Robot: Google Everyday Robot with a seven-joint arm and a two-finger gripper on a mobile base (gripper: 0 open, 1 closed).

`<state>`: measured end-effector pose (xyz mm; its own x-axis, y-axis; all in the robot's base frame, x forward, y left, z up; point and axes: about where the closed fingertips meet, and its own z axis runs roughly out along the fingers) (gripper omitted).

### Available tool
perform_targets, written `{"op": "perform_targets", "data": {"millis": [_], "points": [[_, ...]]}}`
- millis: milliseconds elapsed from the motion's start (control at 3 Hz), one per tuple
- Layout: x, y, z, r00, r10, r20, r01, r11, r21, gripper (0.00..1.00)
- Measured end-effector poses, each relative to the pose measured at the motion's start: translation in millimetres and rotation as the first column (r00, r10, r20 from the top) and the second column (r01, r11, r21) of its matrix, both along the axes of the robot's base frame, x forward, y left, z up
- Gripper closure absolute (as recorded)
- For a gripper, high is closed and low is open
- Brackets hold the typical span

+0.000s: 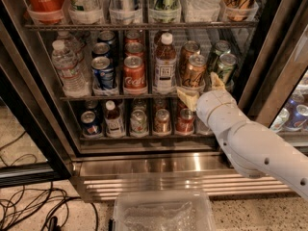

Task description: Pick orange can from middle shelf of fridge

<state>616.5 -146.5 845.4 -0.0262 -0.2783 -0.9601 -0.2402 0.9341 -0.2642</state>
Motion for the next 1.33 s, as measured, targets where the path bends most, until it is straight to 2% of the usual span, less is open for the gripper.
{"op": "perform_targets", "data": {"millis": [333, 1000, 1333], "points": [[8.9, 0.1, -2.0, 0.9999, -0.007, 0.013, 0.006, 1.000, 0.029, 0.30], [23.1, -5.8, -5.6, 0.9989, -0.036, 0.031, 0.034, 0.998, 0.047, 0.30], [44.2, -8.3, -0.5, 0.9969, -0.056, 0.055, 0.052, 0.996, 0.067, 0.30]]}}
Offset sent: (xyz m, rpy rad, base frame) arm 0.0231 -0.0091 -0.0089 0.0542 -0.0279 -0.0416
